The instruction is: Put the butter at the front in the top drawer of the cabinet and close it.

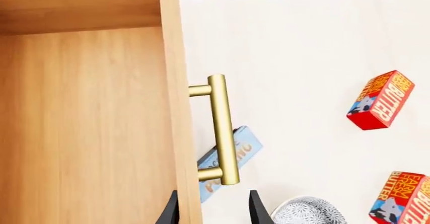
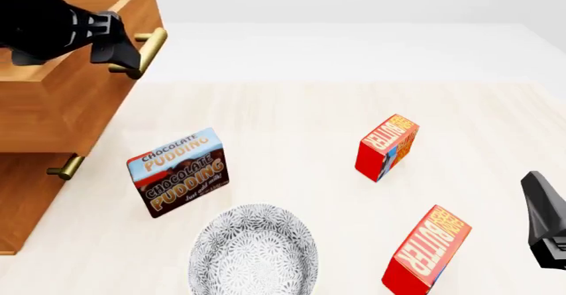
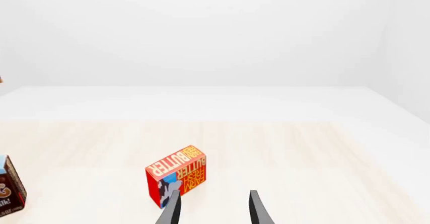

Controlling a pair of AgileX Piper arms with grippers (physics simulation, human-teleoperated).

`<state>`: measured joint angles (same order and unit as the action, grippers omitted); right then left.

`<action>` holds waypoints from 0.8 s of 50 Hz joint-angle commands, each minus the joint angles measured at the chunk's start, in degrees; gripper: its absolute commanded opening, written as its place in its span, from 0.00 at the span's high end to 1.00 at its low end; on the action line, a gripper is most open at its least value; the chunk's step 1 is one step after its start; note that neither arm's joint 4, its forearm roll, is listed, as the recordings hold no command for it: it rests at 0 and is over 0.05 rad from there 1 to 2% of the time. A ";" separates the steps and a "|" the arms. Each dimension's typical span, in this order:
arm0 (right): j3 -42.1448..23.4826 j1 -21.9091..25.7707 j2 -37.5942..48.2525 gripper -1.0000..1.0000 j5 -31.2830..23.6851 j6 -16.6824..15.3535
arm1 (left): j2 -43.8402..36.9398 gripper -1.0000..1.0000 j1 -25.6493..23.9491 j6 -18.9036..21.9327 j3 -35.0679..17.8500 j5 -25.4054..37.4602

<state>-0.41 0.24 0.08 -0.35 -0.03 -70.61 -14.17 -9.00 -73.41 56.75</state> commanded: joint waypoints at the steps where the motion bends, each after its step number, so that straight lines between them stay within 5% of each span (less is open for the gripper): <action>1: 0.06 -0.01 0.01 0.00 0.06 0.01 | -1.00 0.00 -2.85 -0.83 -0.31 -0.70; 40: 0.07 -0.01 0.01 0.00 0.07 0.01 | -1.55 0.00 -11.93 -3.51 -5.43 0.15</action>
<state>-0.40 0.25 0.08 -0.34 -0.03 -72.94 -21.19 -13.07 -75.99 57.27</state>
